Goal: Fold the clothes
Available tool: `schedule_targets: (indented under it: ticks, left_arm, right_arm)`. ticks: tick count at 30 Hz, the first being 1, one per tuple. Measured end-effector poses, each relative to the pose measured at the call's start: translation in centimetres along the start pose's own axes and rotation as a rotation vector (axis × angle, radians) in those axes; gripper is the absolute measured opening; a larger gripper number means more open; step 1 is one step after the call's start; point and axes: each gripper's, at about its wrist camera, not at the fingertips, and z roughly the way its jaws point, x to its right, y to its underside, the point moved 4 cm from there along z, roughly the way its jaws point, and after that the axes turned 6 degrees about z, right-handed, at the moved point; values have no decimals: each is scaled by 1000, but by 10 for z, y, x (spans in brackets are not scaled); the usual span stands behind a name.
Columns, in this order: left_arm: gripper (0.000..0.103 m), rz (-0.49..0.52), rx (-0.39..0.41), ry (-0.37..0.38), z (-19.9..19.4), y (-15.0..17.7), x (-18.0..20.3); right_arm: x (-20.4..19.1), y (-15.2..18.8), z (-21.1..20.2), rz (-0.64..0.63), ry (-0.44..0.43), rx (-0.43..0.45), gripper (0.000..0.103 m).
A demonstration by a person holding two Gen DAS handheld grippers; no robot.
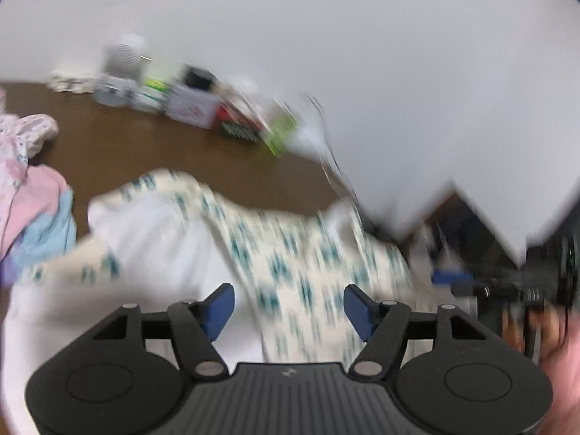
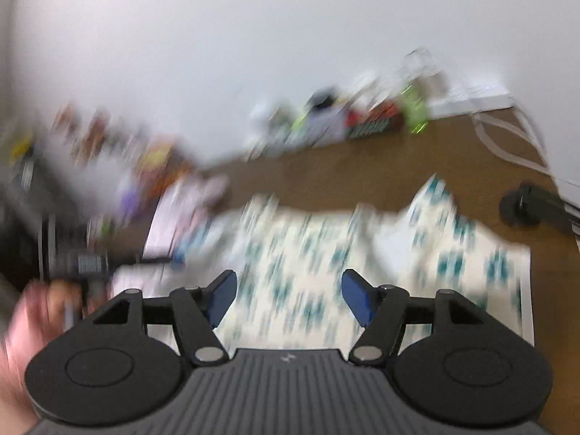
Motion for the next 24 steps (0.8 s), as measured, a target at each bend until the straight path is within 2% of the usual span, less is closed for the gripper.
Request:
schedule_targets:
  ticks: [2, 4, 6, 7, 8, 9, 10, 11, 15, 17, 19, 20, 21, 22, 24]
  left_arm:
    - [66, 37, -70, 24, -2, 25, 16]
    - [66, 64, -136, -6, 9, 44, 28]
    - [63, 86, -179, -44, 22, 59, 36]
    - [57, 94, -198, -51, 28, 65, 38]
    - [46, 117, -207, -55, 33, 68, 40]
    - [17, 146, -212, -59, 36, 70, 41]
    - [7, 155, -227, -48, 36, 72, 42]
    - [7, 155, -247, -31, 35, 74, 42]
    - [7, 231, -279, -13, 16, 76, 40]
    - [12, 236, -307, -9, 14, 79, 37]
    - [37, 239, -322, -28, 15, 84, 37]
    - [44, 244, -316, -33, 13, 85, 38]
    - [58, 248, -304, -36, 10, 84, 39]
    - [63, 250, -283, -34, 5, 81, 39]
    - [73, 242, -223, -32, -11, 73, 37]
  right_arm:
    - [-4, 29, 2, -33, 19, -69, 62]
    - [-3, 52, 8, -44, 33, -121, 57]
    - [-1, 58, 17, -36, 22, -131, 53]
    - [0, 59, 22, -40, 16, -137, 47]
    - [1, 61, 27, -44, 10, -142, 42]
    - [2, 62, 32, -43, 1, -158, 23]
    - [3, 63, 33, -35, -17, -176, 11]
    - [5, 65, 30, -25, -39, -189, 5]
    - [15, 70, 7, -10, -111, -212, 4]
    - [21, 75, 2, -8, -91, -241, 5]
    - [24, 82, 9, 3, -48, -283, 14]
    - [23, 83, 8, 4, -41, -278, 18]
    - [20, 81, 3, 1, -43, -258, 37]
    - [17, 79, -1, -2, -45, -238, 53]
    - [9, 71, -17, -2, -72, -153, 57]
